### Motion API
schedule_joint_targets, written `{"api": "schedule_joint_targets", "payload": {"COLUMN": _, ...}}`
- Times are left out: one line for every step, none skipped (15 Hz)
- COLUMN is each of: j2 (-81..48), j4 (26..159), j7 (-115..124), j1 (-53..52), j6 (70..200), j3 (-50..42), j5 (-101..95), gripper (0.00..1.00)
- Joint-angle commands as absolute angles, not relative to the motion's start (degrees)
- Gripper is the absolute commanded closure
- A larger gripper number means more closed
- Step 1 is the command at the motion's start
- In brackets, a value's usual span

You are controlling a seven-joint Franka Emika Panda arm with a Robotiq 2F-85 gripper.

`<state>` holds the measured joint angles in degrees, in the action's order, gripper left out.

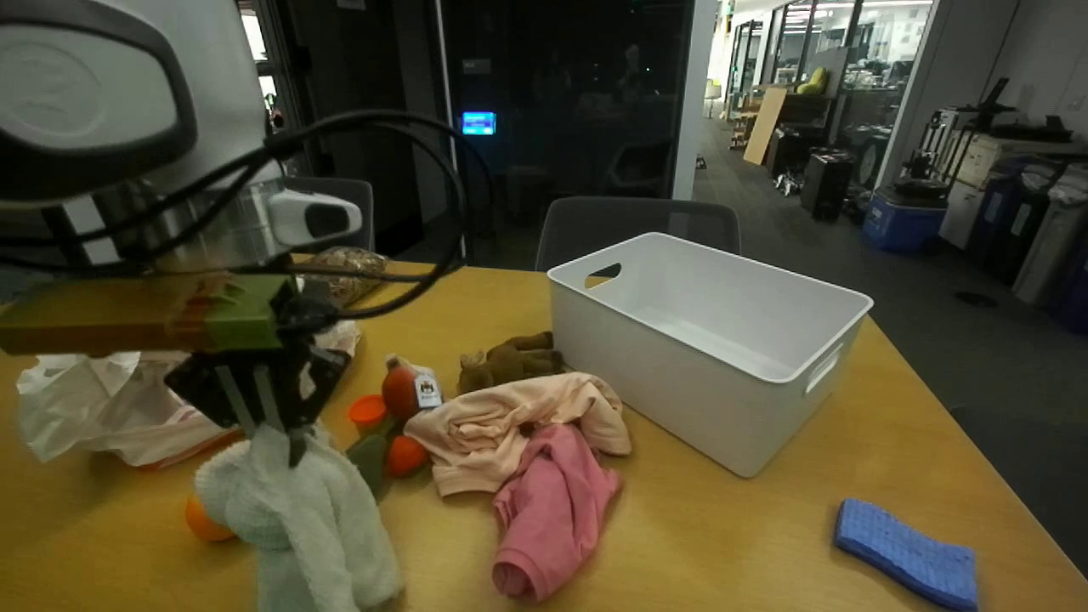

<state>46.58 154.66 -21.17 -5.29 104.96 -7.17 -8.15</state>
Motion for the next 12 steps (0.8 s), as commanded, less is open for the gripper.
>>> {"api": "schedule_joint_targets", "payload": {"j2": 41.2, "j4": 155.8, "j7": -19.5, "j1": -2.2, "j6": 106.0, "j3": -6.2, "j5": -12.0, "gripper": 0.92}}
{"api": "schedule_joint_targets", "payload": {"j2": 39.5, "j4": 156.1, "j7": -19.6, "j1": -2.2, "j6": 106.7, "j3": -6.2, "j5": -12.6, "gripper": 0.92}}
{"api": "schedule_joint_targets", "payload": {"j2": 38.6, "j4": 156.5, "j7": -20.5, "j1": -2.7, "j6": 107.9, "j3": -6.7, "j5": -12.0, "gripper": 0.92}}
{"api": "schedule_joint_targets", "payload": {"j2": 37.8, "j4": 157.0, "j7": -20.7, "j1": -3.3, "j6": 110.3, "j3": -7.0, "j5": -10.8, "gripper": 0.92}}
{"api": "schedule_joint_targets", "payload": {"j2": 37.2, "j4": 157.1, "j7": -21.3, "j1": -3.7, "j6": 112.2, "j3": -7.1, "j5": -10.1, "gripper": 0.92}}
{"api": "schedule_joint_targets", "payload": {"j2": 36.4, "j4": 157.1, "j7": -21.5, "j1": -4.0, "j6": 113.4, "j3": -7.1, "j5": -9.4, "gripper": 0.92}}
{"api": "schedule_joint_targets", "payload": {"j2": 35.5, "j4": 156.9, "j7": -21.0, "j1": -3.8, "j6": 114.7, "j3": -7.1, "j5": -8.9, "gripper": 0.64}}
{"api": "schedule_joint_targets", "payload": {"j2": 34.9, "j4": 156.6, "j7": -20.6, "j1": -3.7, "j6": 115.5, "j3": -7.0, "j5": -8.5, "gripper": 0.62}}
{"api": "schedule_joint_targets", "payload": {"j2": 34.6, "j4": 156.1, "j7": -20.5, "j1": -3.5, "j6": 115.5, "j3": -6.9, "j5": -8.2, "gripper": 0.56}}
{"api": "schedule_joint_targets", "payload": {"j2": 34.2, "j4": 155.1, "j7": -16.3, "j1": -2.0, "j6": 115.2, "j3": -4.6, "j5": -10.3, "gripper": 0.5}}
{"api": "schedule_joint_targets", "payload": {"j2": 35.0, "j4": 154.9, "j7": -12.9, "j1": -1.0, "j6": 117.0, "j3": -2.5, "j5": -12.7, "gripper": 0.41}}
{"api": "schedule_joint_targets", "payload": {"j2": 35.9, "j4": 154.1, "j7": -11.2, "j1": -1.1, "j6": 116.8, "j3": -1.0, "j5": -14.0, "gripper": 0.34}}
